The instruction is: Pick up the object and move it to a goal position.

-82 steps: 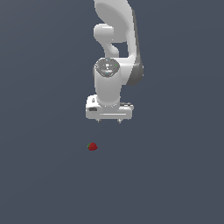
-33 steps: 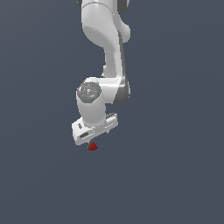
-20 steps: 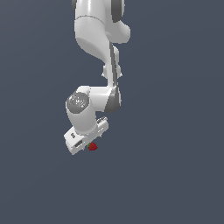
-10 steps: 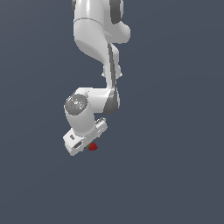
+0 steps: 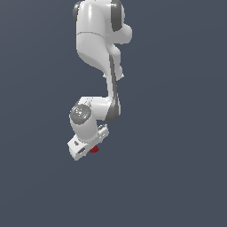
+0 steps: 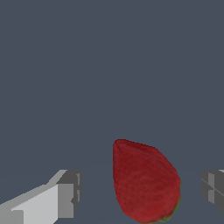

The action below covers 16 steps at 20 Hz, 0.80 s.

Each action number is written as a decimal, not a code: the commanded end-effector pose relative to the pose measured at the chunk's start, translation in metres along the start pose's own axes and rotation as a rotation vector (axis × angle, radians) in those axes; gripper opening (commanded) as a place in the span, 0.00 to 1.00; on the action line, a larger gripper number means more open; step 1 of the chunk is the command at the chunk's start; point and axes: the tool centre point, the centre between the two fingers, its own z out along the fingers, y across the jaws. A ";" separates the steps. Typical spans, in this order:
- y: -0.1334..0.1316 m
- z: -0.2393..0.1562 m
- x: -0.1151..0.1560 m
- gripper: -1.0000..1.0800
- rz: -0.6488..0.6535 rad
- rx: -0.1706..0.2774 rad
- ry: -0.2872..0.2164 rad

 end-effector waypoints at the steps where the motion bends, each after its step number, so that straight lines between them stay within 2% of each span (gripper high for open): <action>1: 0.000 0.007 0.000 0.96 -0.001 -0.001 0.001; 5: 0.001 0.008 0.001 0.96 -0.001 -0.001 0.001; 6: 0.001 0.008 0.001 0.00 -0.001 -0.001 0.001; 16: 0.002 0.008 0.001 0.00 0.000 -0.001 0.000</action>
